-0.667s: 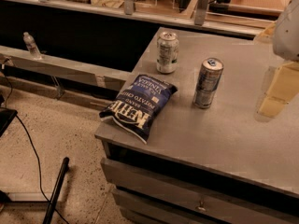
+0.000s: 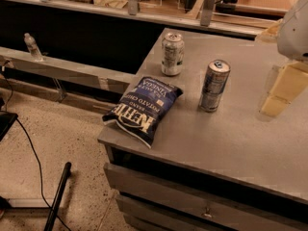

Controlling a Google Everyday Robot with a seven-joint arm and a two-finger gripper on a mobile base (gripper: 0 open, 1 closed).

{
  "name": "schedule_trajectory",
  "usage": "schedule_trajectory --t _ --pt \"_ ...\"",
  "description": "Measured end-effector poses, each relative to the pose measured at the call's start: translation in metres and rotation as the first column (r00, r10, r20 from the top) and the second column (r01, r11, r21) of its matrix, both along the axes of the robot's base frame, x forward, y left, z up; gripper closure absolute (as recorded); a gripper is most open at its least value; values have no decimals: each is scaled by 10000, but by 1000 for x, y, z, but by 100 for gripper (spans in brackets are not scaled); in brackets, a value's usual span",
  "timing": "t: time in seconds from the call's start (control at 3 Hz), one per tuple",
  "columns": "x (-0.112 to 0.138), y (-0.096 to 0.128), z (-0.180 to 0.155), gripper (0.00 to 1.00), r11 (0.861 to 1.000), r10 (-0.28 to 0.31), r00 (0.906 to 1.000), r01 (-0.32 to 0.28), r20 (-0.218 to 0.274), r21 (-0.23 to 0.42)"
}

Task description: Pick redbull can

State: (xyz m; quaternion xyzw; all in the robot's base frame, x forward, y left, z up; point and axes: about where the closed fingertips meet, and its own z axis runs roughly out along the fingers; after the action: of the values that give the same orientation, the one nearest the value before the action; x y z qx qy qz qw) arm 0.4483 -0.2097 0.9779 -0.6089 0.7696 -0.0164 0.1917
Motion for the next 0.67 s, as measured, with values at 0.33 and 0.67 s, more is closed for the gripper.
schedule_trajectory --t 0.33,0.67 --pt "26 18 -8 0 9900 283 9987 -337 415 1367" --pt "54 42 -17 0 9535 275 9956 -530 895 2966"
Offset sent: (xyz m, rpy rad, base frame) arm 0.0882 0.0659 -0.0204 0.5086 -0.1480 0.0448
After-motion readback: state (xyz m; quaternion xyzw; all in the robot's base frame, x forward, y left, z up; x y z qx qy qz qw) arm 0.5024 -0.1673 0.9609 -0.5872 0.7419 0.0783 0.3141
